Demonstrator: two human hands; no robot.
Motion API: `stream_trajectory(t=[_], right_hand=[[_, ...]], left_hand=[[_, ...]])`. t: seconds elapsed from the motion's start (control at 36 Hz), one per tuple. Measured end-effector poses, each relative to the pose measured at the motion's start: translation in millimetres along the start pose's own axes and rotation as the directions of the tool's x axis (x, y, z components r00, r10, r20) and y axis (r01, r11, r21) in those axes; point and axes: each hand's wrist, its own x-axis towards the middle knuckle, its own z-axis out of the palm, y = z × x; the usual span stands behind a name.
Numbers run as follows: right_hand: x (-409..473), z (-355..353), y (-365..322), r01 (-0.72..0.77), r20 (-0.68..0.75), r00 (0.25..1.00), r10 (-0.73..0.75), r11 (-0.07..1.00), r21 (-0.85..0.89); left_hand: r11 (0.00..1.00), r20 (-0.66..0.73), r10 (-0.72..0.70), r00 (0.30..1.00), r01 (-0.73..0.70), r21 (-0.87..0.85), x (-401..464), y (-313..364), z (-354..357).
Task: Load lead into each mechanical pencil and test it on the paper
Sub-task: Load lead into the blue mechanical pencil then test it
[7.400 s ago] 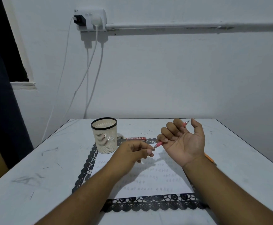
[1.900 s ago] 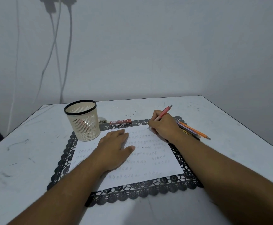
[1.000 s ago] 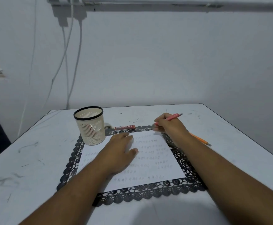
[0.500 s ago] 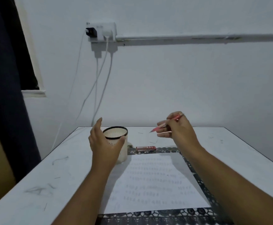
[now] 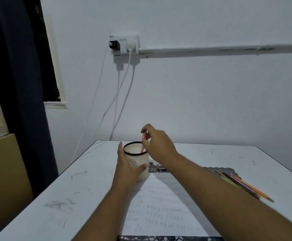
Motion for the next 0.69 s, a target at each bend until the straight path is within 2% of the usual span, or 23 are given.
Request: stream_trajectory(t=[0.19, 0.33, 0.39, 0.44, 0.47, 0.53, 0.56, 0.58, 0.61, 0.69], right_hand=[[2.0, 15.9, 4.8, -0.062, 0.121, 0.99, 0.076, 0.991, -0.116], [-7.4, 8.7, 14.4, -0.06, 0.084, 0.995, 0.06, 0.998, -0.007], [-16.2, 0.8, 21.3, -0.049, 0.023, 0.999, 0.047, 0.997, 0.054], [-28.6, -9.8, 29.6, -0.03, -0.024, 0.999, 0.032, 0.996, 0.088], [-35.5, -15.0, 33.8, -0.03, -0.033, 0.999, 0.033, 0.995, 0.093], [-50.3, -25.7, 43.4, -0.061, -0.008, 0.998, 0.062, 0.995, 0.085], [-57.8, -30.2, 48.7, -0.086, 0.023, 0.996, 0.085, 0.994, 0.06], [-64.8, -34.0, 53.8, -0.115, 0.066, 0.991, 0.113, 0.993, 0.023], [-72.1, -37.8, 58.5, -0.145, 0.113, 0.983, 0.146, 0.989, -0.017], [-95.6, -45.2, 72.9, -0.185, 0.219, 0.951, 0.219, 0.969, -0.164]], left_hand=[[1.0, 0.0, -0.007, 1.0, 0.007, 0.014, 2.2, -1.0, -0.9], [1.0, -0.005, 0.013, 1.0, -0.013, 0.007, 3.0, -4.5, -2.8], [0.994, -0.063, 0.06, 0.996, -0.053, 0.098, 1.5, 2.4, -4.0], [0.957, -0.152, 0.216, 0.964, -0.178, 0.23, -3.4, 14.5, -5.3], [0.914, -0.2, 0.351, 0.915, -0.288, 0.285, -5.8, 21.5, -6.0], [0.78, -0.269, 0.606, 0.749, -0.493, 0.385, -12.1, 39.0, -6.2], [0.711, -0.26, 0.69, 0.676, -0.565, 0.418, -15.4, 46.6, -4.6], [0.656, -0.222, 0.743, 0.631, -0.623, 0.425, -18.5, 52.8, -2.1], [0.627, -0.155, 0.764, 0.626, -0.663, 0.409, -21.8, 56.5, 2.3], [0.654, 0.135, 0.666, 0.734, -0.661, 0.367, -33.6, 57.0, 23.5]])
